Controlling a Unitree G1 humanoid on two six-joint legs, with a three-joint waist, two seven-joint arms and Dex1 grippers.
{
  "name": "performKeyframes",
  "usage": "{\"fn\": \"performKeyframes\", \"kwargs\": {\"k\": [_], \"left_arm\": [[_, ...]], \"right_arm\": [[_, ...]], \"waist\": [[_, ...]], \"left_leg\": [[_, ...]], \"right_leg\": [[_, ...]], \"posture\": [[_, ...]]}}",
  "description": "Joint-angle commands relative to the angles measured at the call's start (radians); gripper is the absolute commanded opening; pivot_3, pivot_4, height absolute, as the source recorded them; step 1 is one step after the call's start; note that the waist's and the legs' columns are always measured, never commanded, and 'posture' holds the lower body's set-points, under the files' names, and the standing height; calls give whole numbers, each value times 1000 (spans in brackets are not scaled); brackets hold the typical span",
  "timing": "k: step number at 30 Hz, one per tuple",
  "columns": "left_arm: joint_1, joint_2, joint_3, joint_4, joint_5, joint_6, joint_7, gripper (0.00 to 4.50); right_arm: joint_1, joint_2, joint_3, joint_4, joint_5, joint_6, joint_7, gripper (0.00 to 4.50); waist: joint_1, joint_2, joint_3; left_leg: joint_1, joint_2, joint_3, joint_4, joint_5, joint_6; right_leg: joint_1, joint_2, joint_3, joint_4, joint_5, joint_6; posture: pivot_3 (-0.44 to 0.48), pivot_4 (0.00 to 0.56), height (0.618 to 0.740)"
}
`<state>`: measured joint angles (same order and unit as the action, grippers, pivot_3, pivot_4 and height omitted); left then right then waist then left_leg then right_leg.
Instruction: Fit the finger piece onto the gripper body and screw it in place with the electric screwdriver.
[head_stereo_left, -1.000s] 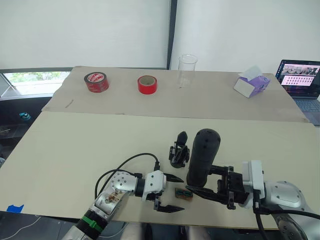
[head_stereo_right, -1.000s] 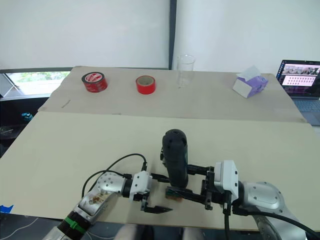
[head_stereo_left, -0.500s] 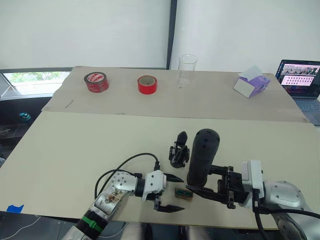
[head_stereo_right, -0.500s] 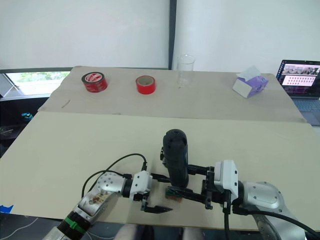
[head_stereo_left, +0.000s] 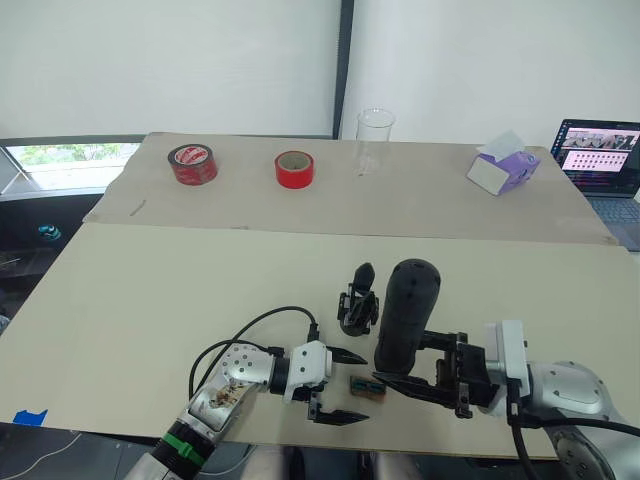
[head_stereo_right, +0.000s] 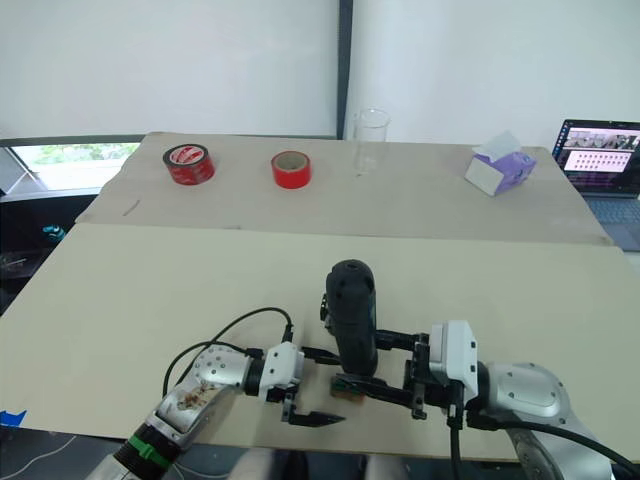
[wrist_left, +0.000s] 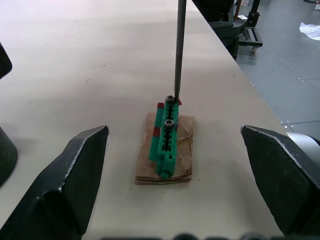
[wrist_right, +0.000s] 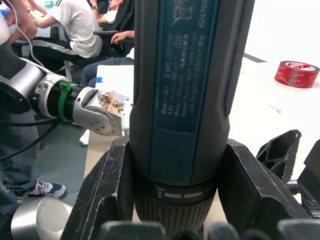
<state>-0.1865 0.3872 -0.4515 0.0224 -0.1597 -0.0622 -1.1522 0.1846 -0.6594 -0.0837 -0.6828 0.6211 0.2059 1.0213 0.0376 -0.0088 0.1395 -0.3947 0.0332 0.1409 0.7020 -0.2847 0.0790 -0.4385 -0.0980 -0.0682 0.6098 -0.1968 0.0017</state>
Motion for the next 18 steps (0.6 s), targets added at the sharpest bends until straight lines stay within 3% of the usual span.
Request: {"fn": "performKeyframes", "kwargs": {"k": [1,18], "left_arm": [[23,12,-19,51,21,15,-3,4500],[19,8,-22,45,22,23,1,4500]], "right_arm": [[-10,-1,-28,-28,32,-27,2,1906],[-22,-17,-28,-31,47,-7,0,1906]], "waist": [[0,0,0],[0,0,0]], "left_leg": [[0,0,0,0,0,0],[0,0,0,0,0,0]], "right_leg": [[0,0,0,0,0,0],[0,0,0,0,0,0]], "posture": [[0,150,740],[0,150,740]]}}
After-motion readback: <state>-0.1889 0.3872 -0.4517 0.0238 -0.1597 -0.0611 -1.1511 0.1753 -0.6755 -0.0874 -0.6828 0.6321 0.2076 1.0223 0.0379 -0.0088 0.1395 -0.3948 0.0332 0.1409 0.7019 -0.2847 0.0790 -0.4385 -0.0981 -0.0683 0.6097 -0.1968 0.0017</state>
